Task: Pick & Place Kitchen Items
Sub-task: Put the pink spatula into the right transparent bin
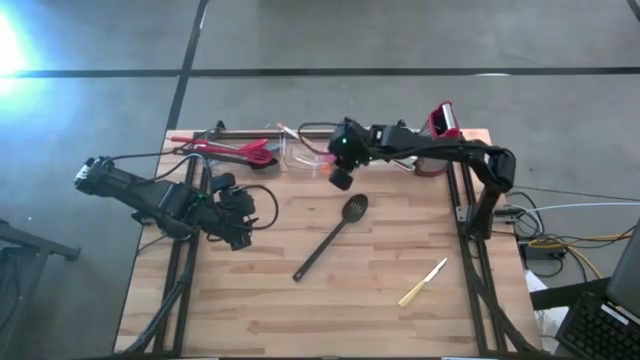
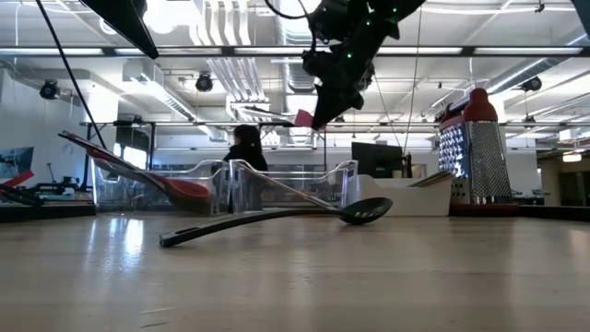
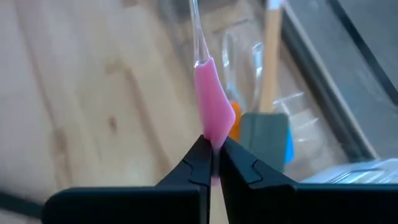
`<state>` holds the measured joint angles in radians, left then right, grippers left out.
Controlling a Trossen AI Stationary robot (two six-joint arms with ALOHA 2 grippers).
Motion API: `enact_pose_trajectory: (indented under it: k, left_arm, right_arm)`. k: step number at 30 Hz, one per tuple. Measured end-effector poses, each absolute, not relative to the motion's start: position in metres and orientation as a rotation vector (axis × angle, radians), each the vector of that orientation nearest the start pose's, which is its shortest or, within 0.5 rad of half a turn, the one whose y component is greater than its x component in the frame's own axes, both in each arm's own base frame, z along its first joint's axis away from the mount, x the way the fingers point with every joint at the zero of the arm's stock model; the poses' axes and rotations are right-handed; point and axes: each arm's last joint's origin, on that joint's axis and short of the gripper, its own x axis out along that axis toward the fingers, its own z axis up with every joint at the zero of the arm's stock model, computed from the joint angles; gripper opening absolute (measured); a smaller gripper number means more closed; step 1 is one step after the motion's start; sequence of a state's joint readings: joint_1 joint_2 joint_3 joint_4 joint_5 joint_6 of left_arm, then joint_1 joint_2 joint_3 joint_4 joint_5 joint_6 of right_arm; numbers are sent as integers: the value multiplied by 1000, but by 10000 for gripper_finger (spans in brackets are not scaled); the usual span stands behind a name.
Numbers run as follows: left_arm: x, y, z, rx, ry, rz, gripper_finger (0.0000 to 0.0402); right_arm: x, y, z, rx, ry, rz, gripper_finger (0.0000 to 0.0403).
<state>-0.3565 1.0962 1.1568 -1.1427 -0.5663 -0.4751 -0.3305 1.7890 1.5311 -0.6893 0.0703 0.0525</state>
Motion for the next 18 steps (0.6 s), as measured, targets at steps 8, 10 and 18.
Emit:
enact_pose_trajectory:
  k: [8,10,18]
  left_arm:
    - [178,-50,332,47,889,407,245]
    - [178,-50,332,48,890,407,245]
    - [177,-49,332,57,893,404,245]
  right_arm:
    - [369,-164,261,229,885,-429,8]
    - [370,-171,251,245,914,-433,8]
    - [377,-186,211,303,1001,-424,8]
